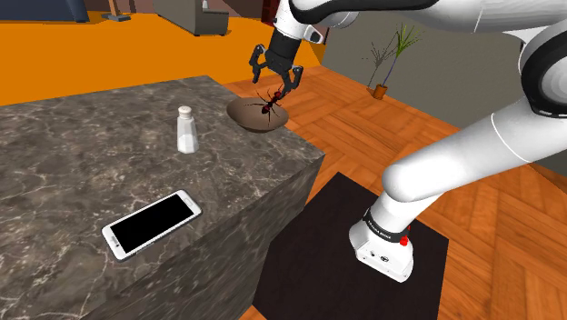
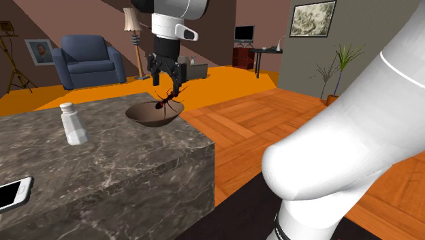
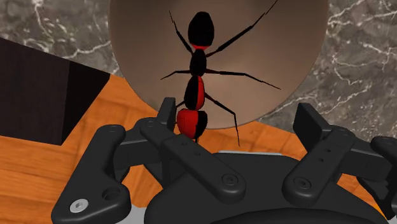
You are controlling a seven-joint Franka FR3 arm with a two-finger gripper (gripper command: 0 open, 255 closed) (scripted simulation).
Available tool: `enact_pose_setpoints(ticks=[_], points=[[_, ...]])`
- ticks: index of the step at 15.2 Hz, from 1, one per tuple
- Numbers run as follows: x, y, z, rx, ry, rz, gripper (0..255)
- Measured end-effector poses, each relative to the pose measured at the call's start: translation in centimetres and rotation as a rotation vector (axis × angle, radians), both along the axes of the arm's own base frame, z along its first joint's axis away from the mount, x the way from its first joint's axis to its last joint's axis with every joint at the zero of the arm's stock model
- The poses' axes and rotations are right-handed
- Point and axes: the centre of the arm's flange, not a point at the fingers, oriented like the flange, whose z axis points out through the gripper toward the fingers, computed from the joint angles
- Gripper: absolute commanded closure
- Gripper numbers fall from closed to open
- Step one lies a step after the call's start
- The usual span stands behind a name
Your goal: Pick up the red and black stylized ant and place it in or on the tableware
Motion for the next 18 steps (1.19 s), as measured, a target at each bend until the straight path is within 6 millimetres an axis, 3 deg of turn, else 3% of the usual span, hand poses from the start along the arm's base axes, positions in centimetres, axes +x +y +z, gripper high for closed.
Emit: enact_pose_setpoints(ticks=[5, 11, 12, 18], points=[[0.4, 0.2, -2.1, 0.001, -0.001, -0.002, 0], [0.4, 0.1, -2.3, 0.001, -0.001, -0.002, 0], [0.4, 0.1, -2.3, 0.001, -0.001, -0.002, 255], [0.4, 0.1, -2.3, 0.001, -0.002, -0.002, 255]])
